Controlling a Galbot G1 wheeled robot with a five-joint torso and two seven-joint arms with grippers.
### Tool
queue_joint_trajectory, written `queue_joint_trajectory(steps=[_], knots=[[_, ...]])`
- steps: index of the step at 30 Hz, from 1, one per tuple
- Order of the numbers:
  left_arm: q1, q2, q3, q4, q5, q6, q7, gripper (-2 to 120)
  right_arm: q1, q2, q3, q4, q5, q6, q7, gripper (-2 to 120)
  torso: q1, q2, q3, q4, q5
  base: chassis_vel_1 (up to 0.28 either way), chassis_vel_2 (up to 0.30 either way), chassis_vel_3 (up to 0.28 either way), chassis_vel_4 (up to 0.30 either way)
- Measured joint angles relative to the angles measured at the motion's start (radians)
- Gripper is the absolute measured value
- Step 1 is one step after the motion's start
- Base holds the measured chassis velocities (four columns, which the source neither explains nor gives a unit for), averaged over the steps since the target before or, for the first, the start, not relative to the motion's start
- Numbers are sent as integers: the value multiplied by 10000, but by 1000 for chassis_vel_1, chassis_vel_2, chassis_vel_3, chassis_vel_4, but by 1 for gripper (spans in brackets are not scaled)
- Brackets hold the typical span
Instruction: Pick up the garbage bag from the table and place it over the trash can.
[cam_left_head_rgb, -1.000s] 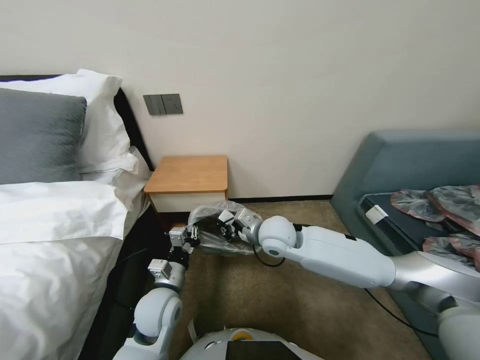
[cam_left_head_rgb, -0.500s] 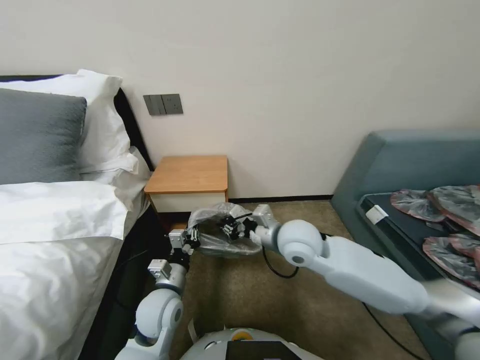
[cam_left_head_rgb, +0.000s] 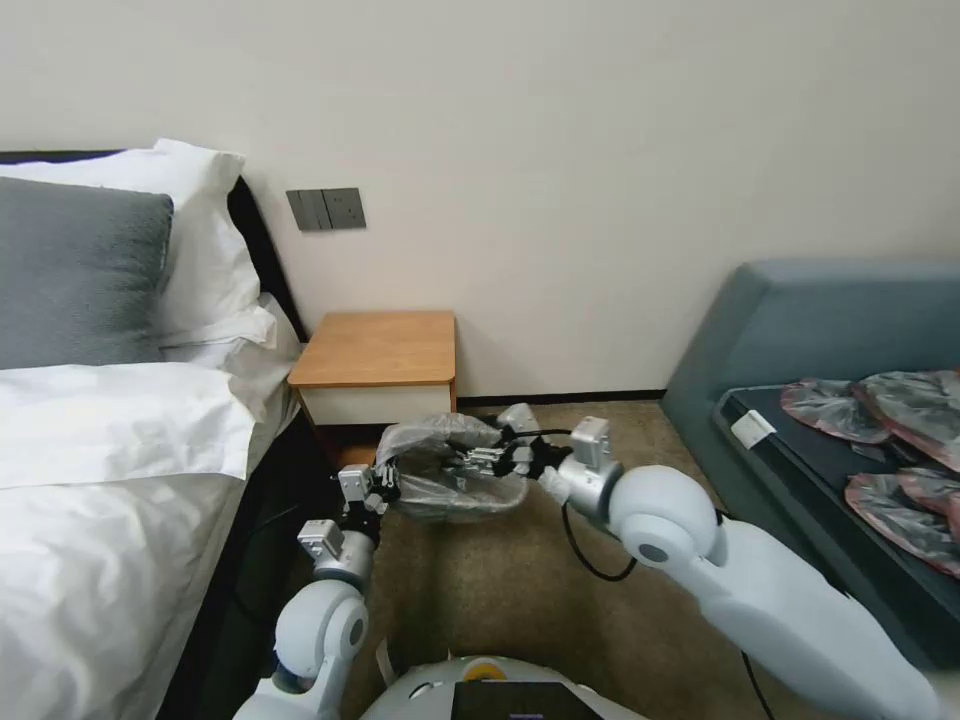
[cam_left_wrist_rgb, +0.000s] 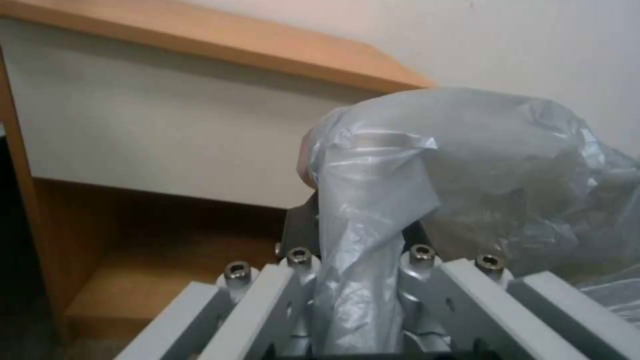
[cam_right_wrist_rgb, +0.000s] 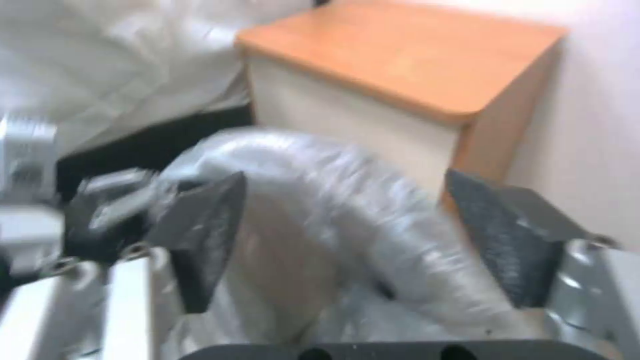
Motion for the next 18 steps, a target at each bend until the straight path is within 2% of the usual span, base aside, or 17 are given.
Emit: queue_joint_trajectory(steps=[1,3,5,6,9,11,14,15,18], knots=[[-2,-8,4,35,0,4,-17,7,-175,62,203,18,-174,58,8,86,0,0,0,2,-1,0,0,0,0],[-5,-15,5,68,0,7,-34,7,-325,113,348,27,-379,152,17,88,0,0,0,3,-1,0,0,0,0],[-17,-45,8,205,3,10,-123,7,-998,308,723,23,-1505,794,39,97,0,0,0,0,-1,0,0,0,0],[-17,-45,8,205,3,10,-123,7,-998,308,723,23,-1505,794,39,97,0,0,0,0,-1,0,0,0,0],[-16,-43,17,322,-20,10,-221,7,-2040,870,1016,18,-3408,1490,-56,100,0,0,0,0,0,0,0,0,0],[-13,-39,20,342,-27,10,-234,7,-2243,1040,1055,28,-3743,1592,-86,100,0,0,0,-1,0,0,0,0,0],[103,-49,12,424,-27,-43,-269,7,-3105,1912,1238,-136,-5244,2175,-366,100,0,0,0,1,-1,0,0,0,0],[103,-49,12,424,-27,-43,-269,7,-3105,1912,1238,-136,-5244,2175,-366,100,0,0,0,1,-1,0,0,0,0],[215,-74,6,528,6,-153,-272,7,-3958,2622,1598,-424,-6352,2957,-574,100,0,0,0,3,-1,0,0,0,0]])
